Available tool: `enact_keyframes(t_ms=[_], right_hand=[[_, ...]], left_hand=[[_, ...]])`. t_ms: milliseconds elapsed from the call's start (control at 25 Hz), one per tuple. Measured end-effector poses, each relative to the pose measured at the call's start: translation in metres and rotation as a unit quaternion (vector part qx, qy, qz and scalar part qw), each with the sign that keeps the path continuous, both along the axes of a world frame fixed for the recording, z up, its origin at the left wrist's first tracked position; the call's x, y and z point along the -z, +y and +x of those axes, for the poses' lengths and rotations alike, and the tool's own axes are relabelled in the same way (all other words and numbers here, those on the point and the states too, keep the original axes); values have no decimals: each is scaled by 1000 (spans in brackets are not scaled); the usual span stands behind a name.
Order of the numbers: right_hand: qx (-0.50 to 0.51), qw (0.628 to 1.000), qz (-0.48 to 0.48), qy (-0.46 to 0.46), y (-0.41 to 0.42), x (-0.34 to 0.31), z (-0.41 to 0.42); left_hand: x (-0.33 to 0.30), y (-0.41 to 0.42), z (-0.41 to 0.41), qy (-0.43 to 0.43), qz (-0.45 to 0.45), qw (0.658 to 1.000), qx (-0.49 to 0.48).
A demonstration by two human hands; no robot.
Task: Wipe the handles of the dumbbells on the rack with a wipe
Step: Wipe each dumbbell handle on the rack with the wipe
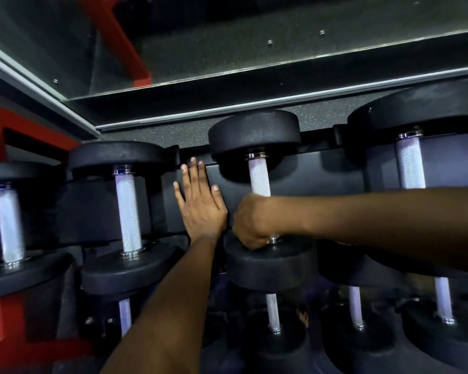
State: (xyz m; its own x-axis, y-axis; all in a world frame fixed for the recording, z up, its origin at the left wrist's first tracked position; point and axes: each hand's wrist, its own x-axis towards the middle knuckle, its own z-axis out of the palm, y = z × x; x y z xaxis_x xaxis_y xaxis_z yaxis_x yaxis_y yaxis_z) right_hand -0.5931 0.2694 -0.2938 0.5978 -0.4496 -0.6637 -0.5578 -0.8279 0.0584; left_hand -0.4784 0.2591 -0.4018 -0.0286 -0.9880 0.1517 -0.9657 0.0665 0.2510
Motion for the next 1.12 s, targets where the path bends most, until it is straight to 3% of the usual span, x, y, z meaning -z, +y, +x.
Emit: enact_keyframes(t_ms=[40, 120, 240, 280, 360, 400, 440, 480, 520, 600, 640, 680, 880, 1000, 1040, 1120], right_hand=[[-7, 1000, 18, -18, 9, 1, -9], [-17, 990, 0, -143, 16, -2, -38], [46, 937, 70, -340, 36, -12, -81], [72, 924, 110, -359, 44, -15, -99], [114, 933, 126, -317, 57, -10, -130], [171, 935, 109, -290, 61, -5, -140], [289, 903, 104, -301, 59, 3, -146], [444, 812, 75, -371, 53, 10, -145], [590, 668, 49, -451, 43, 14, -139], [747, 387, 99, -532, 21, 8, -111], [766, 316, 125, -545, 12, 4, -92], [769, 285, 134, -556, 5, -2, -70], [788, 327, 95, -513, -9, -6, -5], [814, 230, 100, -524, -27, -10, -14], [819, 213, 100, -523, -29, -14, -9], [824, 254, 89, -499, -27, -12, 8]], left_hand=[[0, 0, 0, 2, -2, 1000, -1], [1, 0, -1, 7, 1, 1000, -4], [0, 0, -2, 7, 0, 1000, -5], [0, 1, -1, 7, 2, 1000, -5], [0, 1, -1, 7, 3, 1000, -5], [1, 1, -1, 7, 2, 1000, -5], [1, 1, 0, 9, 3, 1000, -5], [1, 1, 0, 10, 3, 1000, -4], [1, 1, 0, 11, 2, 1000, -5], [1, 1, 0, 8, 1, 1000, -9], [1, 1, -1, 9, 3, 1000, -9], [1, 1, 0, 11, 5, 1000, -8], [1, 1, 0, 16, 0, 1000, -2], [1, 1, 0, 11, 2, 1000, -7], [1, 0, 0, 7, 2, 1000, -7], [3, 0, 2, -15, -5, 1000, -1]])
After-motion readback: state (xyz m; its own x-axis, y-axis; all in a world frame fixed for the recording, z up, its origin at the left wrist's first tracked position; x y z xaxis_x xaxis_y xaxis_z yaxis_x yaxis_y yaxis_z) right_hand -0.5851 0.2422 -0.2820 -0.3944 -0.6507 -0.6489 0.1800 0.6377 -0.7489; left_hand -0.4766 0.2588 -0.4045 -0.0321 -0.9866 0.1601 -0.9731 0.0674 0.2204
